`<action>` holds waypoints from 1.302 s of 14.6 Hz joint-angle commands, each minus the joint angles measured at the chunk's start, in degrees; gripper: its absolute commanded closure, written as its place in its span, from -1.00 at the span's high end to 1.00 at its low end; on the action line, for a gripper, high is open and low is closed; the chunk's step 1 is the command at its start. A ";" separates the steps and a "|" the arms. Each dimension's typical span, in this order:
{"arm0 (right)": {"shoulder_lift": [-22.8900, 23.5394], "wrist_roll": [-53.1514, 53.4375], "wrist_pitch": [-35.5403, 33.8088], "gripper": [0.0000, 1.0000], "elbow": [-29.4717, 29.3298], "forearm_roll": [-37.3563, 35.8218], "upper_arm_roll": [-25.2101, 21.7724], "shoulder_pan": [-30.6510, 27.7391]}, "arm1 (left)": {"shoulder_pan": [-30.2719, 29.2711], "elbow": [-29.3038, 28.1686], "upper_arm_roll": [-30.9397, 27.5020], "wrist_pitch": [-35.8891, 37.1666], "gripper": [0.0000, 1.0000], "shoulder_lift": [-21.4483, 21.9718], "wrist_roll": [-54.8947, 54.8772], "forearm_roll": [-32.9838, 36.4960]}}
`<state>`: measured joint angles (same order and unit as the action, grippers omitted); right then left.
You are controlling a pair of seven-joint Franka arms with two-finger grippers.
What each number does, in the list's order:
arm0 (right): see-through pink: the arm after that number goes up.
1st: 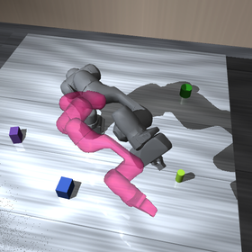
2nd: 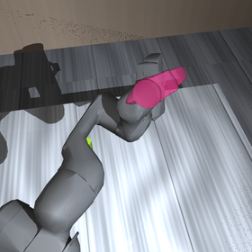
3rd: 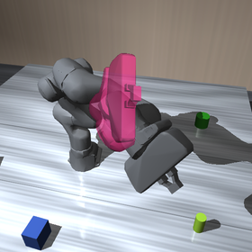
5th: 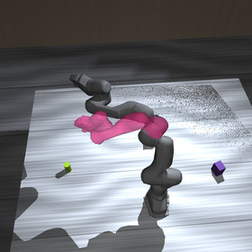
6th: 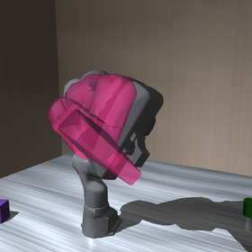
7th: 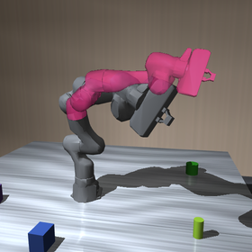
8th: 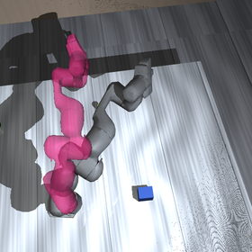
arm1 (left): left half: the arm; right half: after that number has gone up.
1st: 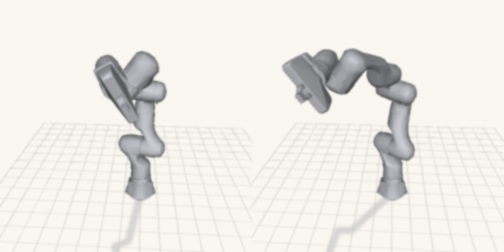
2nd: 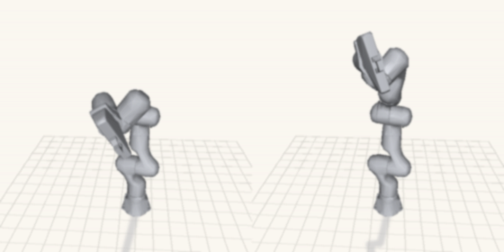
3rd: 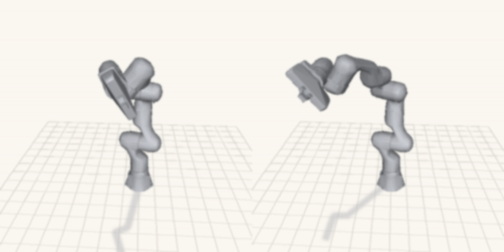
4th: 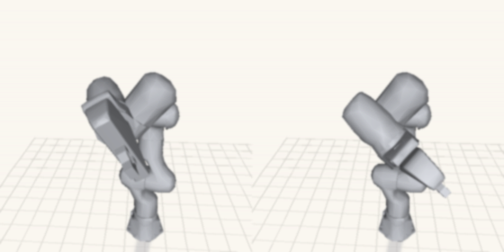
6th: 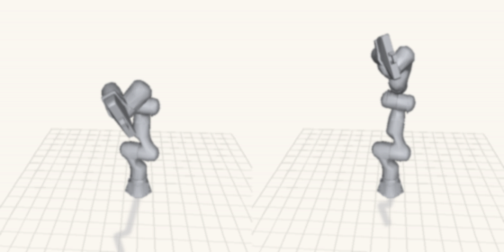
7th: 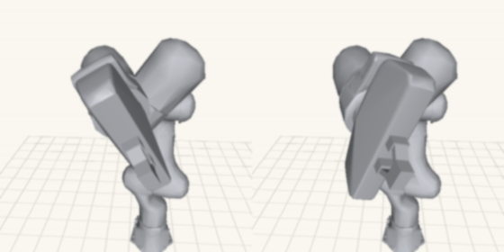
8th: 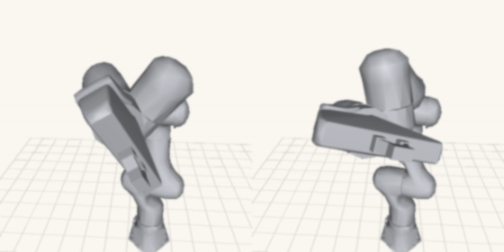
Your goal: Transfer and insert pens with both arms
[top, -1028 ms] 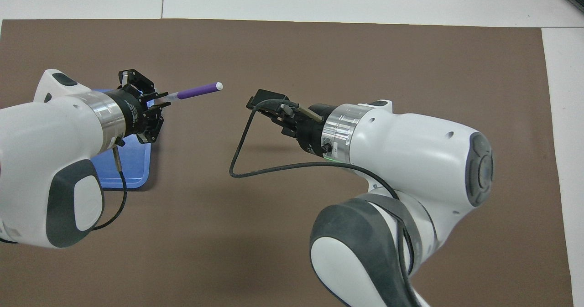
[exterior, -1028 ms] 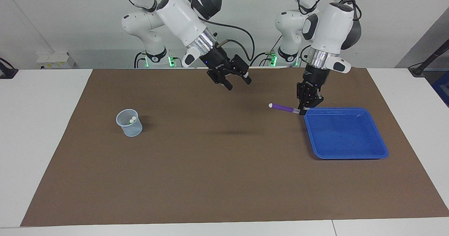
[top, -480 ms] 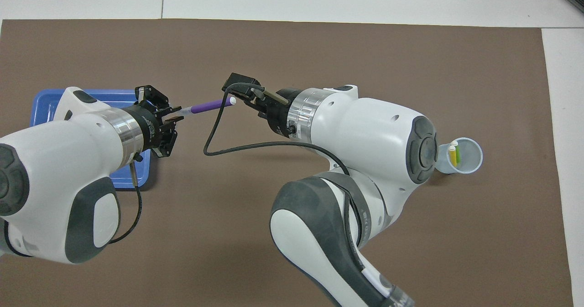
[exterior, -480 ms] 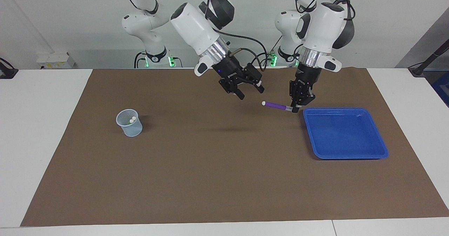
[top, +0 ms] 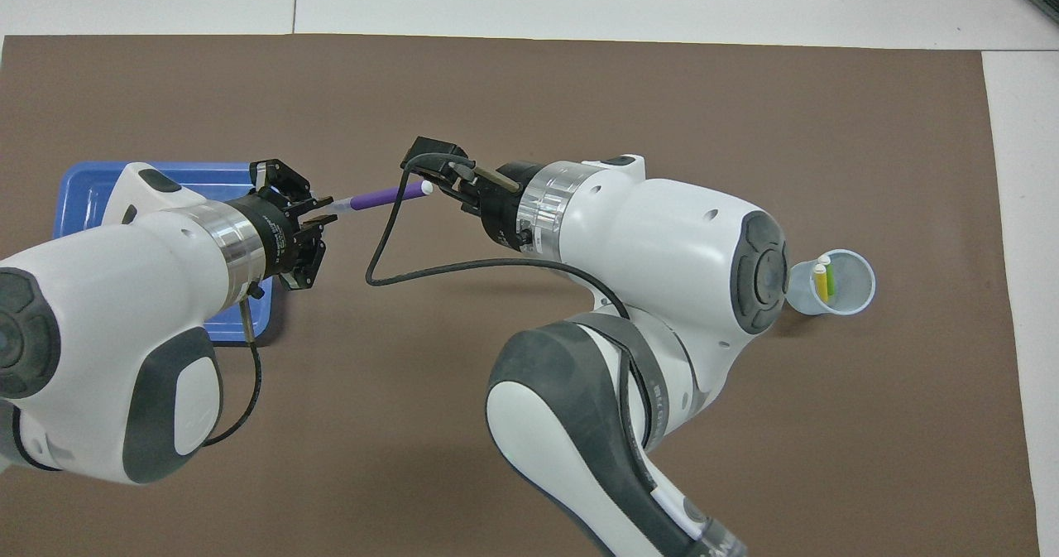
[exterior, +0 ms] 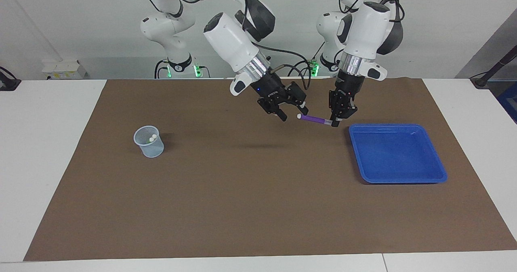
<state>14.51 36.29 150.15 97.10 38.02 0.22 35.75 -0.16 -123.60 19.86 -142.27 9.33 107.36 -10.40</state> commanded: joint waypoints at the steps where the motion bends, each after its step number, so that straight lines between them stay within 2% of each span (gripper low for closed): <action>1: 1.75 -1.48 0.76 0.54 -1.47 1.36 0.13 0.64 | 1.13 -2.35 -0.70 -1.25 -1.00 2.18 1.89 0.82; 4: 2.72 -1.22 0.76 0.43 -3.31 1.27 0.13 0.55 | 1.13 -2.44 -0.27 -1.25 -1.00 2.35 2.06 0.82; 9: 3.25 -1.13 0.76 -0.14 -4.64 1.44 0.22 0.55 | 1.13 -2.44 -0.18 -1.17 -1.00 2.53 2.15 0.82; 13: 3.25 -1.04 0.67 -0.25 -4.64 1.53 0.22 0.73 | 1.04 -2.44 -0.18 -1.16 -1.00 2.53 3.55 0.82; 15: 3.25 -1.13 0.76 -0.39 -4.64 1.53 0.22 0.90 | 1.04 -2.44 -0.18 -1.16 -1.00 2.53 3.73 0.82; 16: 3.25 -1.13 0.67 -0.52 -4.64 1.53 0.22 0.90 | 1.12 -2.44 -0.18 -1.16 -1.00 2.53 3.82 0.82; 18: 3.25 -1.22 0.67 -0.98 -4.64 1.53 0.22 0.82 | 1.13 -2.44 -0.18 -1.16 -1.00 2.53 3.82 0.82; 19: 3.25 -1.22 0.67 -1.00 -4.64 1.53 0.22 0.82 | 1.13 -2.44 -0.09 -1.16 -1.00 2.53 3.82 0.82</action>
<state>16.71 36.35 150.62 93.49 38.39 0.34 36.57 0.39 -124.27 20.21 -142.38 10.01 110.08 -10.33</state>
